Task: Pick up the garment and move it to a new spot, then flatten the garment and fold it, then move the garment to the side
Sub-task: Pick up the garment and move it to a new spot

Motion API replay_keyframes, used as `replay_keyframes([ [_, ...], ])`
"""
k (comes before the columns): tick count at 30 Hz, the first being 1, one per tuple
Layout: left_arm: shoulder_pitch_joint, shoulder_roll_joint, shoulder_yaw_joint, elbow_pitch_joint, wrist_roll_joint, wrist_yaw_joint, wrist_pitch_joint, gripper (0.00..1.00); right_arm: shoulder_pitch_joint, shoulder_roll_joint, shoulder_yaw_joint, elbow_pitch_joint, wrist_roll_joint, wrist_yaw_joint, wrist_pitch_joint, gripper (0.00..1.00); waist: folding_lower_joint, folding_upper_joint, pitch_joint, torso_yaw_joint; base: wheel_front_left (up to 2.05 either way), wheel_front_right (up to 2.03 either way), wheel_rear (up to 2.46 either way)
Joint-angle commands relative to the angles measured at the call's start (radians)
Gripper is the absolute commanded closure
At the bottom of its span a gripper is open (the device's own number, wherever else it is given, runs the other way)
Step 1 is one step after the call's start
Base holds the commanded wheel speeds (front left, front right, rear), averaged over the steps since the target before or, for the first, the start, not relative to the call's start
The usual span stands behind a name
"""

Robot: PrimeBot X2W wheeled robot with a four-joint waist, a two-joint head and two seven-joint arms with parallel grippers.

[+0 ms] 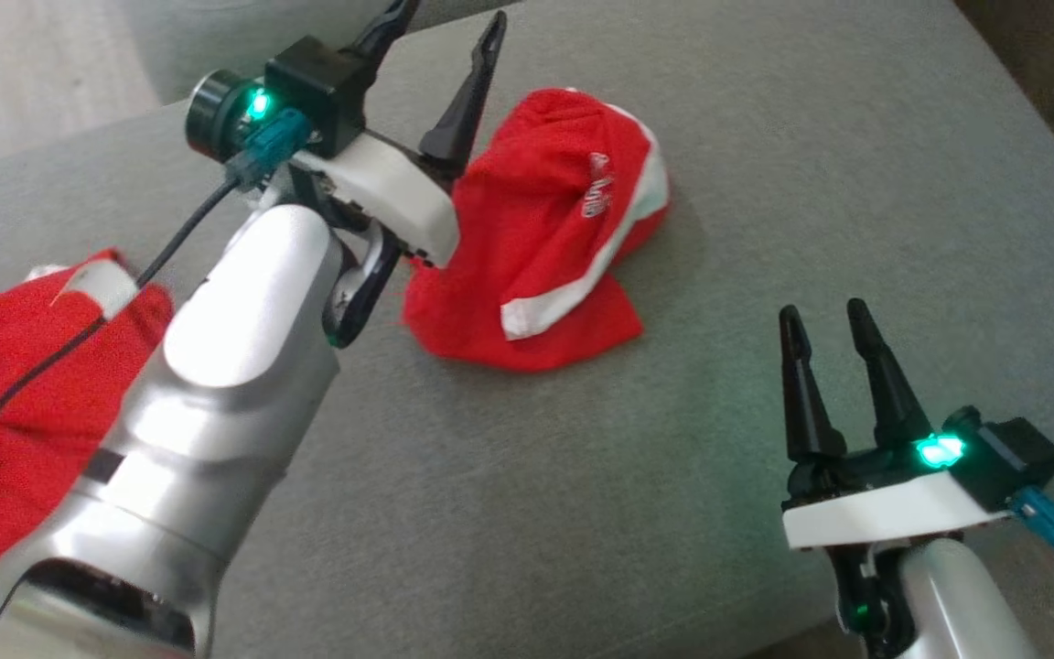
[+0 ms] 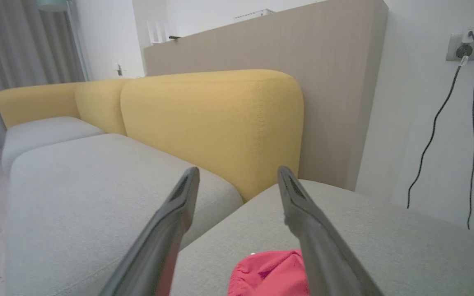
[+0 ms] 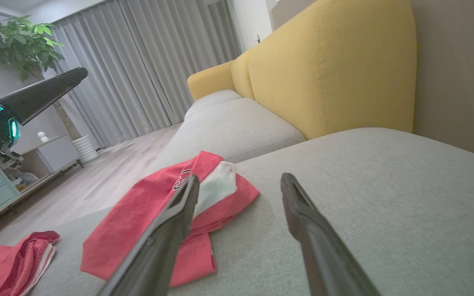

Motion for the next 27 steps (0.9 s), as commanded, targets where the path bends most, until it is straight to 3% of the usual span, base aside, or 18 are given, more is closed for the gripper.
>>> replay_keyframes([
  [1,-0.050,0.033,0.031,-0.026,0.008,-0.001,-0.017,0.00,-0.028,-0.005,0.016,-0.034,-0.007,-0.001,-0.011,0.00,-0.0001,0.0000,-0.013,0.035,0.00,0.00,0.00],
  [5,-0.023,0.064,0.039,-0.022,0.013,0.005,-0.073,0.00,-0.020,-0.005,-0.014,-0.032,-0.023,-0.001,-0.011,0.00,-0.0001,0.0000,-0.032,0.107,0.00,0.00,0.00],
  [8,0.069,0.111,0.051,-0.068,0.020,0.041,-0.134,0.00,-0.002,-0.005,-0.055,-0.021,-0.048,-0.001,-0.011,0.00,-0.0001,0.0000,-0.064,0.201,0.00,0.00,0.00],
  [14,0.274,0.142,0.071,-0.170,-0.002,0.111,-0.174,0.00,0.030,-0.005,-0.096,-0.004,-0.071,-0.001,-0.011,0.00,-0.0001,0.0000,-0.100,0.299,0.00,0.00,0.00],
  [22,0.551,0.133,0.099,-0.300,-0.023,0.200,-0.200,0.00,0.064,-0.005,-0.123,0.012,-0.095,-0.001,-0.011,0.00,-0.0001,0.0000,-0.118,0.370,0.00,0.00,0.00],
  [27,0.633,0.108,0.121,-0.348,-0.020,0.221,-0.203,0.00,0.068,-0.005,-0.129,0.018,-0.101,-0.001,-0.011,0.00,-0.0001,0.0000,-0.119,0.387,0.00,0.00,0.00],
])
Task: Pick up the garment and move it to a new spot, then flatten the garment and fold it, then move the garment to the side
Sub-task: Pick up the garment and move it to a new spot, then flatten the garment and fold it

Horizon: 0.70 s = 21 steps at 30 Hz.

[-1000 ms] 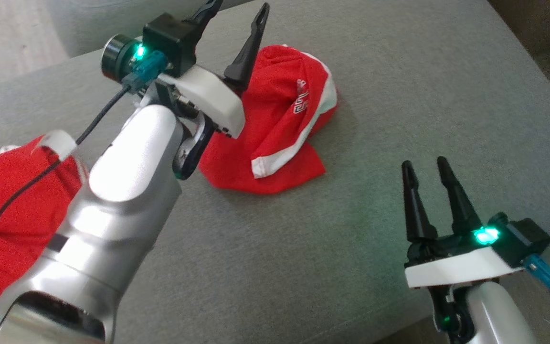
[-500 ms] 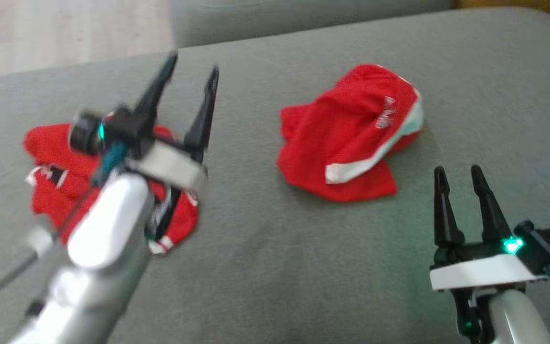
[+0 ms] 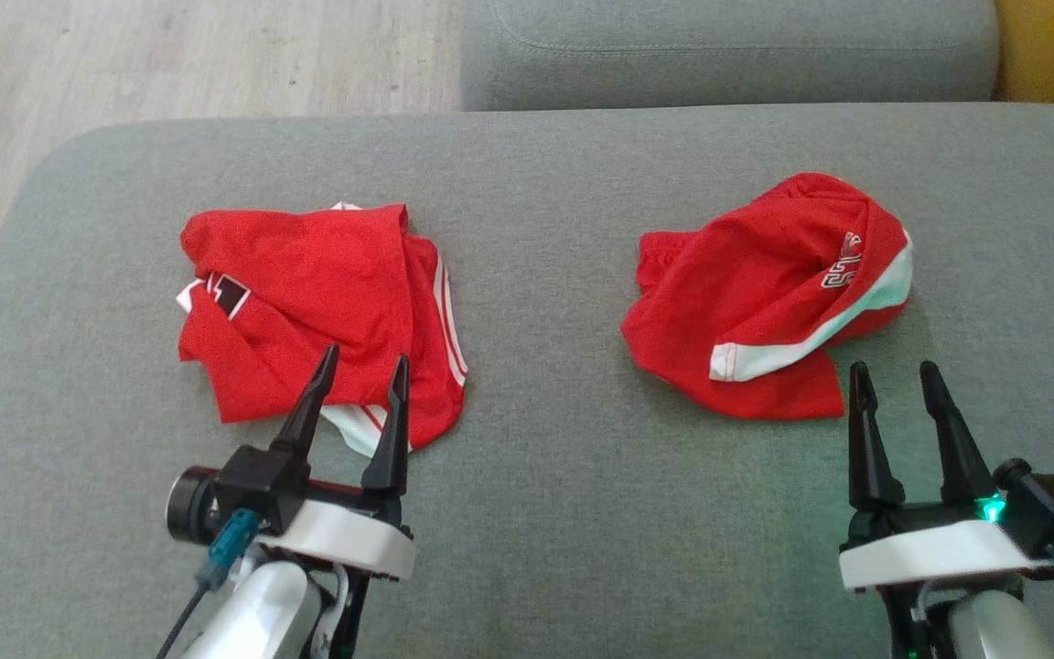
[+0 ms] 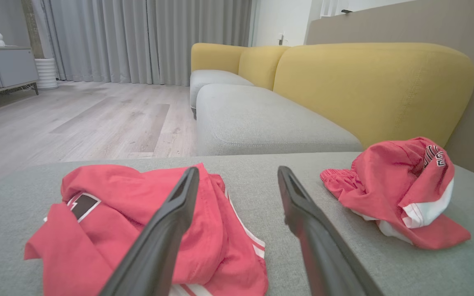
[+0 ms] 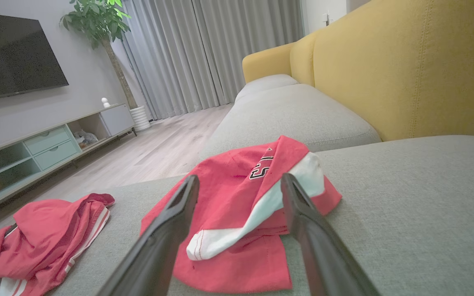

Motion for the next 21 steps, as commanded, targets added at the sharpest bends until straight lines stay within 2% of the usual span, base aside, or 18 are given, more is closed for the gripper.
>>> replay_keyframes([
  [1,-0.044,0.004,0.049,-0.046,0.004,0.012,-0.012,0.00,-0.020,-0.006,0.022,-0.028,-0.010,-0.001,-0.011,0.00,0.0001,0.0000,0.000,0.005,0.00,0.00,0.00],
  [10,-0.041,-0.019,0.064,-0.074,0.042,-0.008,-0.012,0.00,-0.077,-0.006,0.052,0.028,-0.031,-0.001,-0.011,0.00,0.0001,0.0000,0.032,0.033,0.00,0.00,0.00],
  [17,-0.054,-0.031,0.072,-0.071,0.058,-0.022,-0.012,0.00,-0.173,-0.006,0.088,0.177,-0.006,-0.001,-0.008,0.00,0.0001,0.0000,0.072,0.063,0.00,0.00,0.00],
  [21,-0.062,-0.041,0.076,-0.066,0.066,-0.031,-0.012,0.00,-0.236,-0.006,0.061,0.304,0.004,-0.001,0.005,0.00,0.0001,0.0000,0.089,0.084,0.00,0.00,0.00],
])
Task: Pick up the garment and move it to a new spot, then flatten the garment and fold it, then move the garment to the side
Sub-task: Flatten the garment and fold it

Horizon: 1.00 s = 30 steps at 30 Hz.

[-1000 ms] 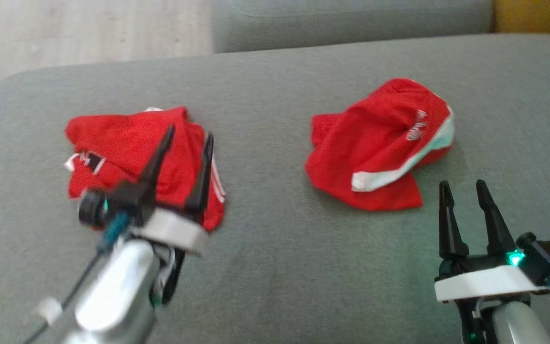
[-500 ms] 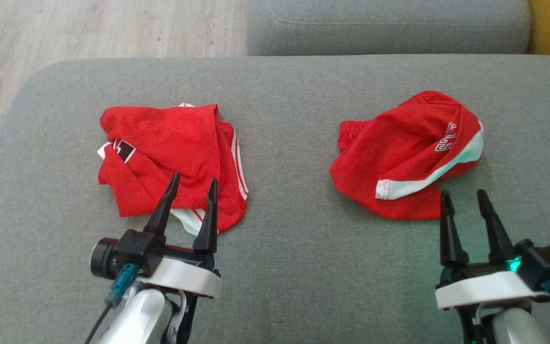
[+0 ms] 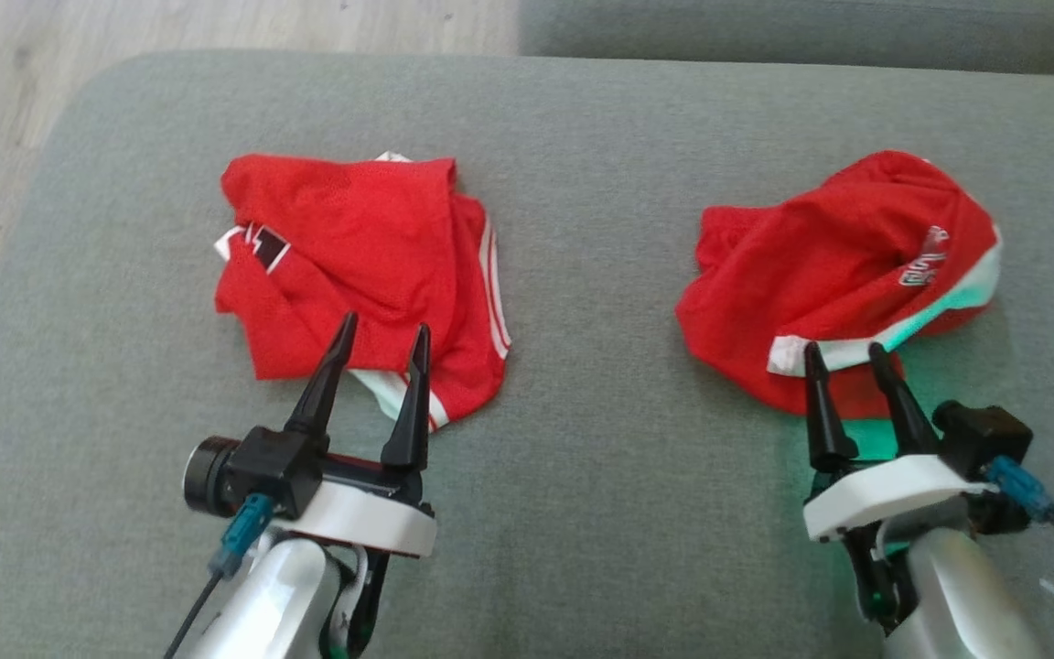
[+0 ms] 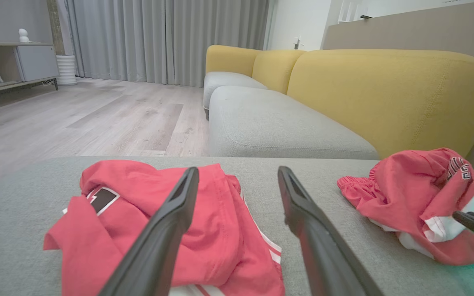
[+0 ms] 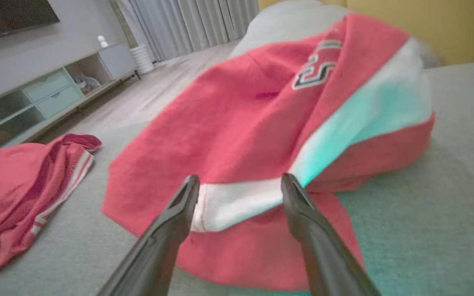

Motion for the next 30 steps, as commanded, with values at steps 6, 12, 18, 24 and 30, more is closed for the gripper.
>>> replay_keyframes([
  [6,-0.051,-0.005,0.051,-0.021,0.022,-0.011,-0.010,0.00,-0.087,-0.005,-0.011,0.115,0.016,-0.001,-0.006,0.00,-0.0001,0.0000,0.019,0.025,0.00,0.00,0.00],
  [12,-0.049,-0.013,0.061,-0.015,0.034,-0.018,-0.010,0.00,-0.139,-0.005,0.016,0.208,0.024,-0.001,-0.012,0.00,-0.0001,0.0000,0.021,0.020,0.00,0.00,0.00],
  [18,-0.047,-0.018,0.066,-0.004,0.042,-0.024,-0.010,0.00,-0.168,-0.005,0.026,0.265,0.009,-0.001,-0.015,1.00,-0.0001,0.0000,0.006,0.006,0.00,0.00,0.00],
  [24,-0.030,-0.022,0.073,0.003,0.044,-0.025,-0.010,0.00,-0.137,-0.005,-0.039,0.192,-0.054,-0.001,-0.016,1.00,-0.0001,0.0000,-0.029,-0.014,0.00,0.00,0.00],
  [30,-0.007,-0.029,0.085,0.001,0.043,-0.026,-0.010,0.00,-0.089,-0.005,-0.131,0.091,-0.127,-0.001,-0.015,1.00,-0.0001,0.0000,-0.061,-0.038,0.00,0.00,0.00],
])
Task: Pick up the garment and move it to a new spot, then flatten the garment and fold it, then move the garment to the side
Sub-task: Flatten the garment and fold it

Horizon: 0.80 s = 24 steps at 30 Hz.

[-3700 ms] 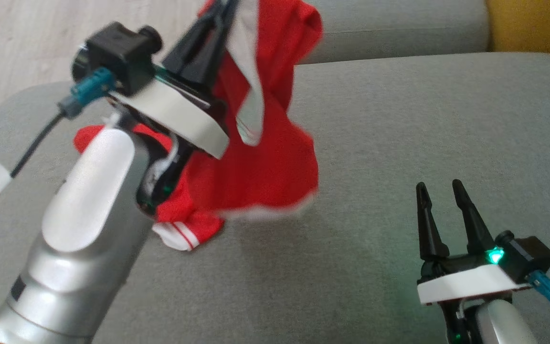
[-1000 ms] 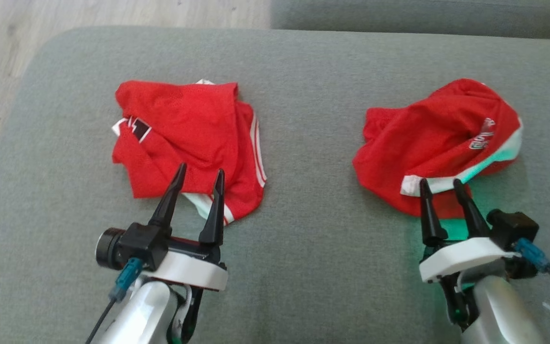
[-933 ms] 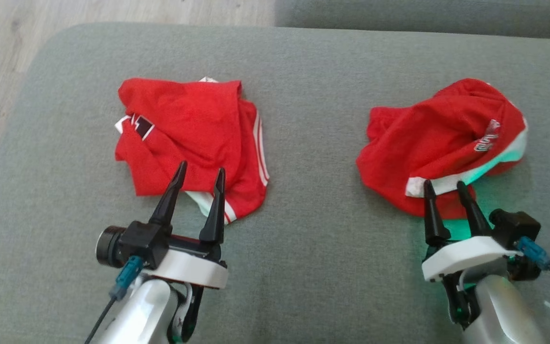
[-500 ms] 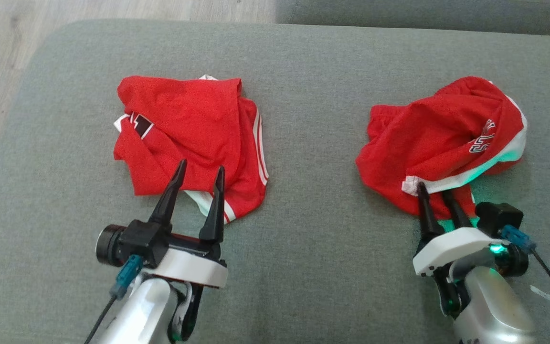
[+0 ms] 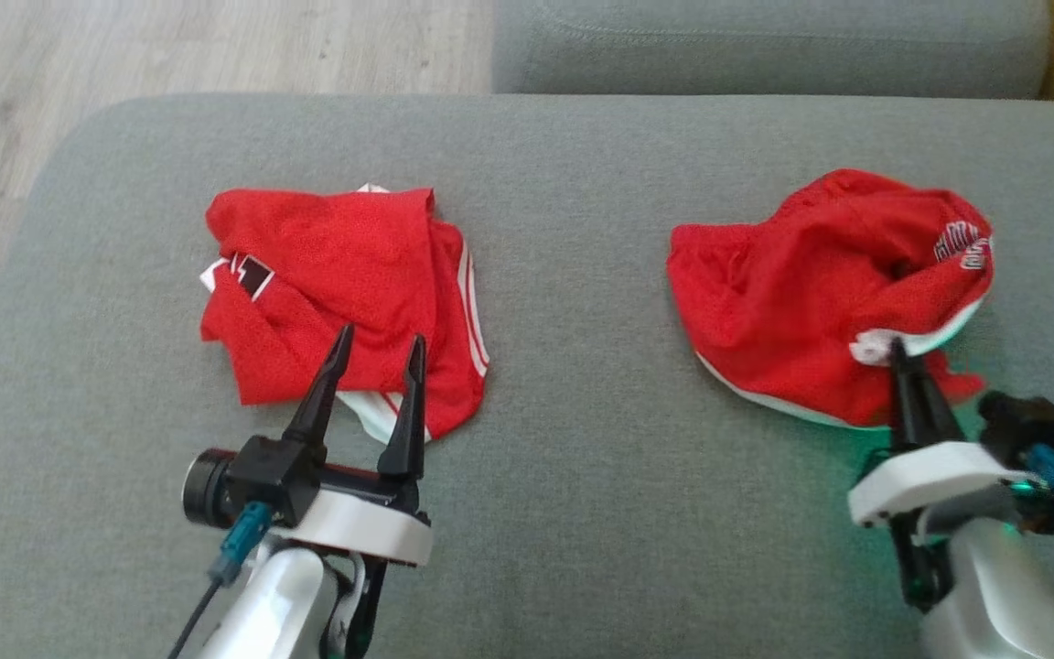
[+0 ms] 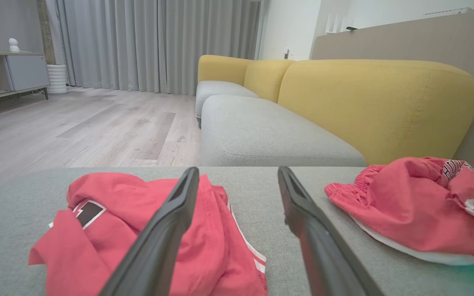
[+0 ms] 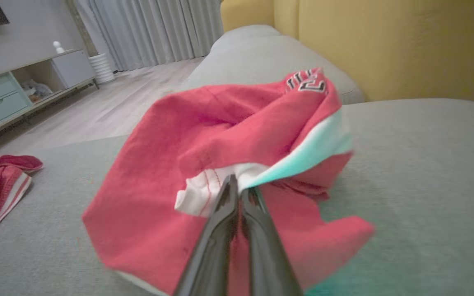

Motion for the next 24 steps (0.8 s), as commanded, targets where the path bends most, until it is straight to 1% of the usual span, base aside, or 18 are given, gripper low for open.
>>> replay_keyframes([
  [1,-0.019,0.002,0.043,-0.030,0.009,-0.001,-0.009,0.00,-0.016,-0.004,-0.003,-0.056,-0.021,-0.001,-0.005,1.00,0.0001,0.0000,-0.009,-0.009,0.00,0.00,0.00],
  [4,-0.017,-0.005,0.046,-0.031,0.010,-0.002,-0.009,0.00,-0.011,-0.004,-0.076,-0.116,-0.051,-0.001,0.041,1.00,0.0001,0.0000,-0.012,-0.015,0.00,0.00,0.00],
  [9,-0.020,-0.018,0.049,-0.031,0.013,-0.008,-0.010,0.00,-0.002,-0.004,-0.239,-0.189,-0.152,-0.001,0.142,1.00,0.0001,0.0000,0.001,-0.014,0.00,0.00,0.00],
  [10,-0.020,-0.018,0.049,-0.031,0.013,-0.008,-0.010,0.00,-0.002,-0.004,-0.239,-0.189,-0.152,-0.001,0.142,1.00,0.0001,0.0000,0.001,-0.014,0.00,0.00,0.00],
  [11,-0.021,-0.020,0.050,-0.031,0.014,-0.010,-0.010,0.00,-0.002,-0.004,-0.275,-0.197,-0.170,-0.001,0.156,0.68,0.0001,0.0000,0.004,-0.013,0.00,0.00,0.00],
  [12,-0.022,-0.022,0.052,-0.031,0.015,-0.011,-0.010,0.00,-0.003,-0.004,-0.310,-0.203,-0.186,-0.001,0.167,0.00,0.0001,0.0000,0.008,-0.012,0.00,0.00,0.00],
  [15,-0.027,-0.027,0.058,-0.029,0.018,-0.017,-0.010,0.00,-0.006,-0.004,-0.382,-0.219,-0.249,-0.001,0.172,0.00,0.0001,0.0000,0.015,-0.010,0.00,0.00,0.00],
  [18,-0.029,-0.029,0.067,-0.026,0.021,-0.021,-0.010,0.00,-0.013,-0.004,-0.396,-0.227,-0.249,-0.001,0.144,0.00,0.0001,0.0000,0.017,-0.013,0.00,0.00,0.00],
  [21,-0.027,-0.029,0.078,-0.025,0.024,-0.022,-0.010,0.00,-0.005,-0.004,-0.346,-0.233,-0.213,-0.001,0.092,0.00,0.0001,0.0000,0.014,-0.023,0.00,0.00,0.00],
  [22,-0.024,-0.030,0.083,-0.024,0.027,-0.025,-0.010,0.00,0.011,-0.004,-0.288,-0.237,-0.171,-0.001,0.057,0.00,0.0001,0.0000,0.009,-0.032,0.00,0.00,0.00],
  [24,-0.021,-0.032,0.087,-0.023,0.030,-0.026,-0.010,0.00,0.035,-0.004,-0.220,-0.252,-0.126,-0.001,0.030,0.00,0.0001,0.0000,0.003,-0.043,0.00,0.00,0.00],
])
